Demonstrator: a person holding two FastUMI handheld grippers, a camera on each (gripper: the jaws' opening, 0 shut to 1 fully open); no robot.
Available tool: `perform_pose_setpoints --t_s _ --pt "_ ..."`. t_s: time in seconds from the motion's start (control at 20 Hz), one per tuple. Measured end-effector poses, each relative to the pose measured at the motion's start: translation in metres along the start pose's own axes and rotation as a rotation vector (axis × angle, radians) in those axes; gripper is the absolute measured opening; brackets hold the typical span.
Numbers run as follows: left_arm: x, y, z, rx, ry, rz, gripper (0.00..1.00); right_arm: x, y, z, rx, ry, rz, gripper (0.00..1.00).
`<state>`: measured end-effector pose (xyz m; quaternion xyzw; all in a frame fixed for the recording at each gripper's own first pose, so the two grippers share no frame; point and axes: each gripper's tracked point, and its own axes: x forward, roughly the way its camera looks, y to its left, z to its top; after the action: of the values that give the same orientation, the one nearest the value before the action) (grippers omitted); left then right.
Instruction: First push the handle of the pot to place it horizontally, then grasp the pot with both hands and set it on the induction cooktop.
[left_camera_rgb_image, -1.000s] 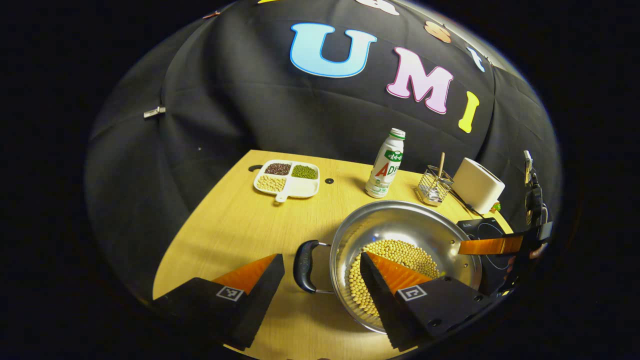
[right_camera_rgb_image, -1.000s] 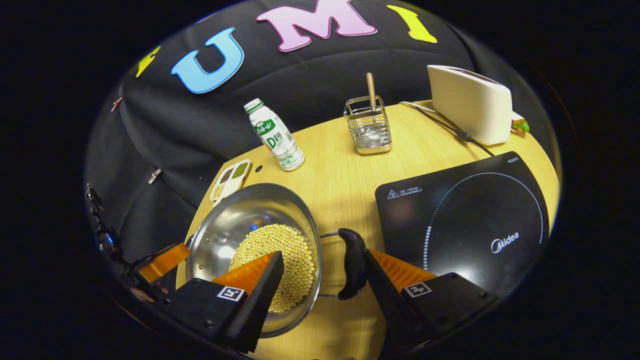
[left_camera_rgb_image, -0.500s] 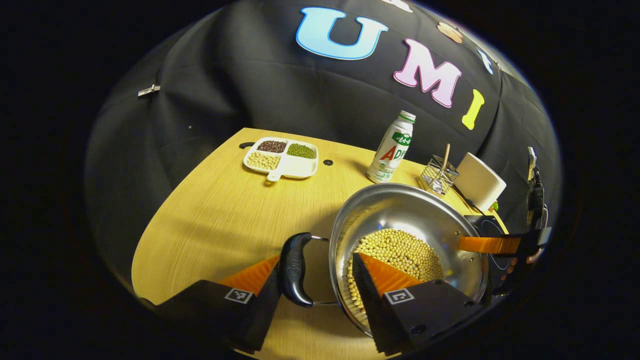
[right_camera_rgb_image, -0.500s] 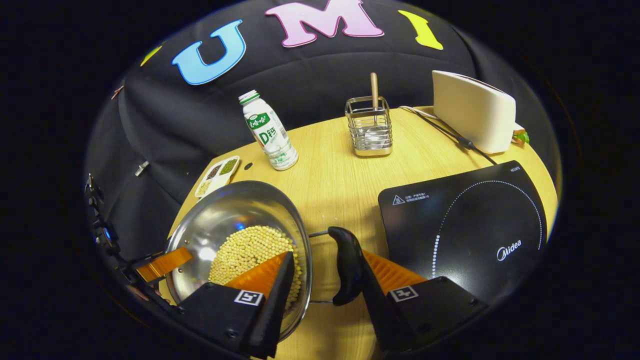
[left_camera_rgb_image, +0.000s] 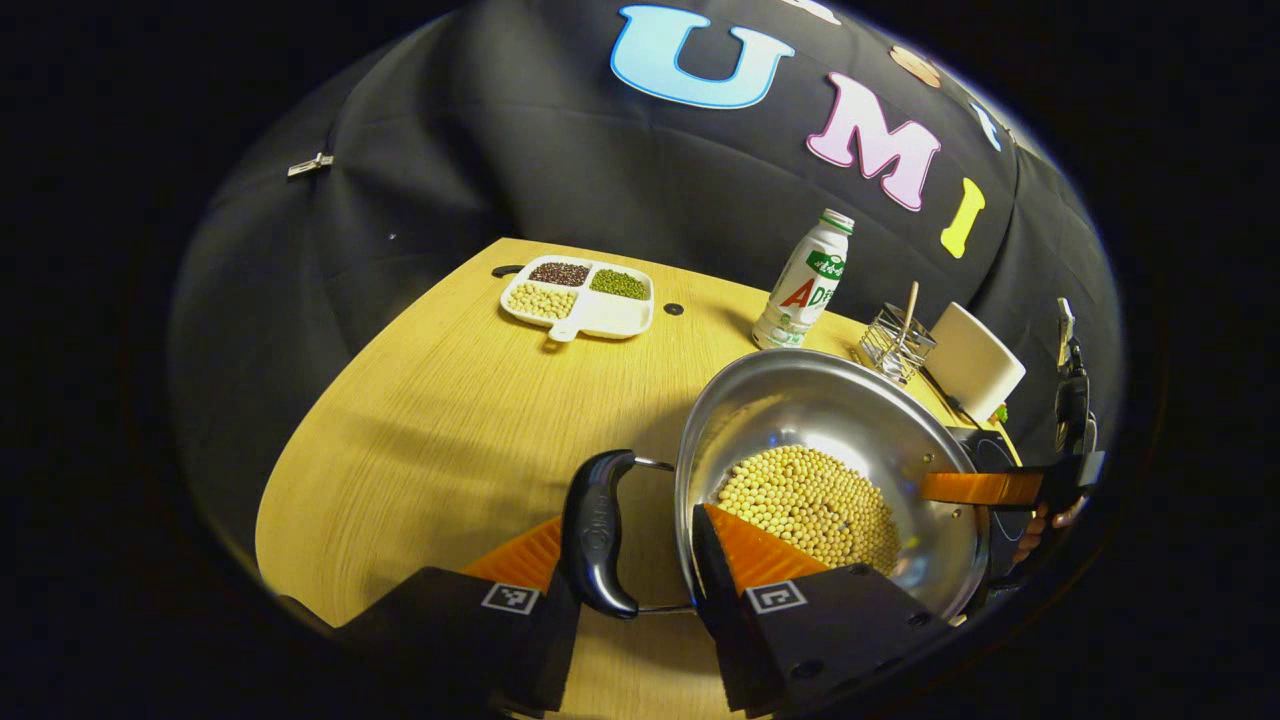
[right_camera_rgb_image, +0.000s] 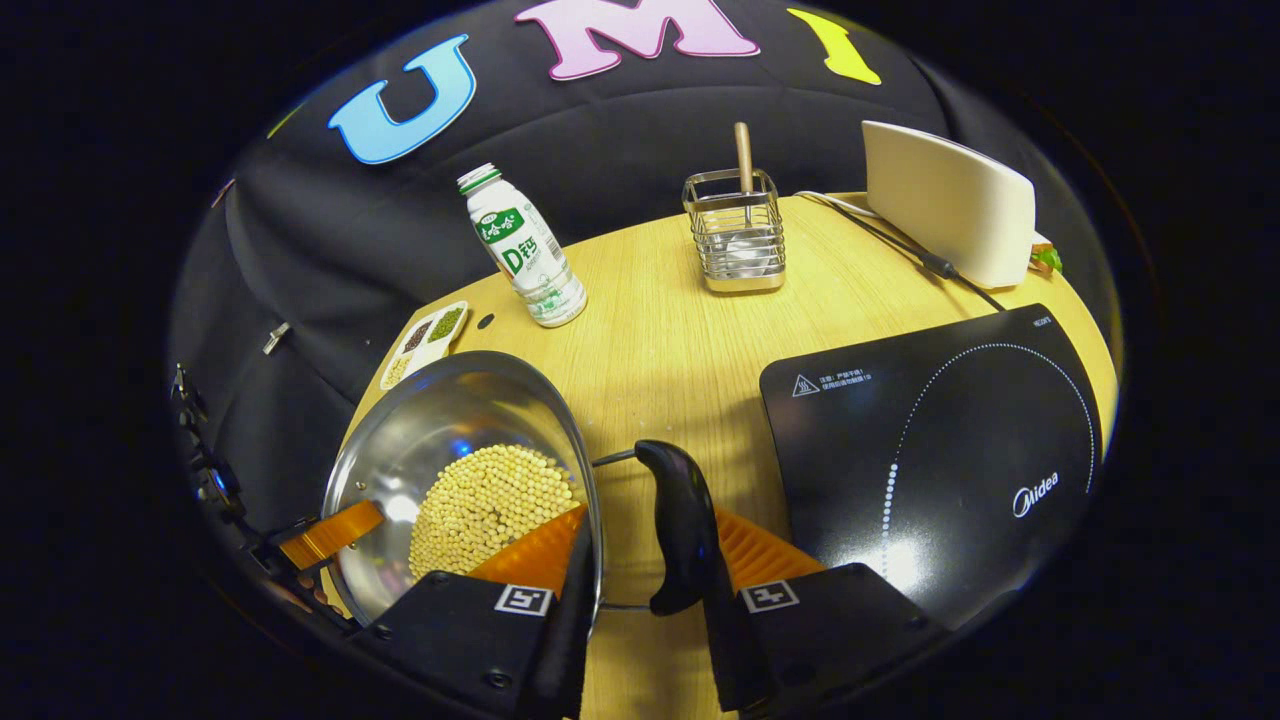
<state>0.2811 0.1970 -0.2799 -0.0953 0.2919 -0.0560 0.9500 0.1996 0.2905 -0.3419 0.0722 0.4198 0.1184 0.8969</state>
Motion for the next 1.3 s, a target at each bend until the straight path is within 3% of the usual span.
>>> perform_pose_setpoints --t_s 0.05,0.1,0.55,0.6,0.7,0.75,0.8,1.3 --pt "0.000 0.000 0.000 -0.001 -0.001 0.006 0.61 -0.004 0.000 -0.003 0.000 0.003 -0.002 0.47" --pt "-0.002 0.001 0.001 -0.010 -0.009 0.011 0.56 0.000 0.001 -0.005 -0.008 0.009 -0.002 0.49" --pt "-0.037 -0.013 0.003 -0.028 -0.050 0.044 0.56 -0.032 0.001 -0.004 -0.027 0.044 0.021 0.49" --pt "-0.045 -0.017 0.007 -0.021 -0.056 0.046 0.56 -0.038 0.002 -0.002 -0.029 0.042 0.026 0.45" --pt "-0.056 -0.024 0.013 -0.010 -0.060 0.051 0.56 -0.053 0.001 0.007 -0.030 0.034 0.033 0.49" --pt "-0.062 -0.030 0.015 -0.007 -0.063 0.053 0.56 -0.060 0.000 0.012 -0.034 0.030 0.038 0.45" --pt "-0.067 -0.036 0.018 -0.005 -0.065 0.052 0.54 -0.067 -0.001 0.015 -0.042 0.032 0.046 0.49" --pt "-0.105 -0.122 0.023 -0.026 -0.047 0.035 0.56 -0.139 -0.055 0.052 -0.056 0.007 0.056 0.49"
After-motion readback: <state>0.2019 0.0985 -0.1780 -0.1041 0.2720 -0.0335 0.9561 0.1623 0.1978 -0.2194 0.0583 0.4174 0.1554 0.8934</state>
